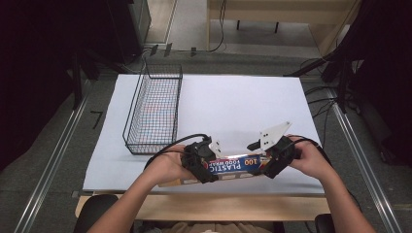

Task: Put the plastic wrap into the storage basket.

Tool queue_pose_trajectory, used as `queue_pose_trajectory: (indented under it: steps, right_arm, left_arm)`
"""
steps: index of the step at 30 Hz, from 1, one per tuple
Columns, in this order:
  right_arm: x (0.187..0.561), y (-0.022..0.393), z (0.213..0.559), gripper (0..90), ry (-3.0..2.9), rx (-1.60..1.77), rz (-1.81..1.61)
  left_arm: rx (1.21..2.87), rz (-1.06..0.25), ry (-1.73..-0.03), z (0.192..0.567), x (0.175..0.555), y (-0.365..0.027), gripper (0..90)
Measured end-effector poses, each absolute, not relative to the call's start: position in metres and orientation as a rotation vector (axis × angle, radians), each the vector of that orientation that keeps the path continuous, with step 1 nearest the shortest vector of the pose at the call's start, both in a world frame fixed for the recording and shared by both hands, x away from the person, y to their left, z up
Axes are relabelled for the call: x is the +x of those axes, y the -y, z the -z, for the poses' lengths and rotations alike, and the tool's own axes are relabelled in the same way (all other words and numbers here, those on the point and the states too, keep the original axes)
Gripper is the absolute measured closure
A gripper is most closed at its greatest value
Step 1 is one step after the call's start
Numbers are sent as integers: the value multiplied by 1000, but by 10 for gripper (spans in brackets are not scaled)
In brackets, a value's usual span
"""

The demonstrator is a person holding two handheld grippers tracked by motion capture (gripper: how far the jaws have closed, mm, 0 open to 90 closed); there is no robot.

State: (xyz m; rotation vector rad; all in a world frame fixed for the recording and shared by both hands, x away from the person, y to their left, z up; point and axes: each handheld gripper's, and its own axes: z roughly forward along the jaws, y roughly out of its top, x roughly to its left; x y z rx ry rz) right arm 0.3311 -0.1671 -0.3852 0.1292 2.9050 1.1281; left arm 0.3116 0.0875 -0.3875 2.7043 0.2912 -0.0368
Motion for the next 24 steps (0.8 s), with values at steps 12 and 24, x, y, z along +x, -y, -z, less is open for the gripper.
queue_pose_trajectory:
  steps: [12, 24]
  right_arm:
    - [337, 195, 383, 224, -2860, 198, -1218]
    - [344, 214, 397, 224, -2824, 310, -1185]
  left_arm:
    - [2706, 41, -351, 387, 314, -95, 397]
    - [2687, 32, -405, 377, 316, -105, 397]
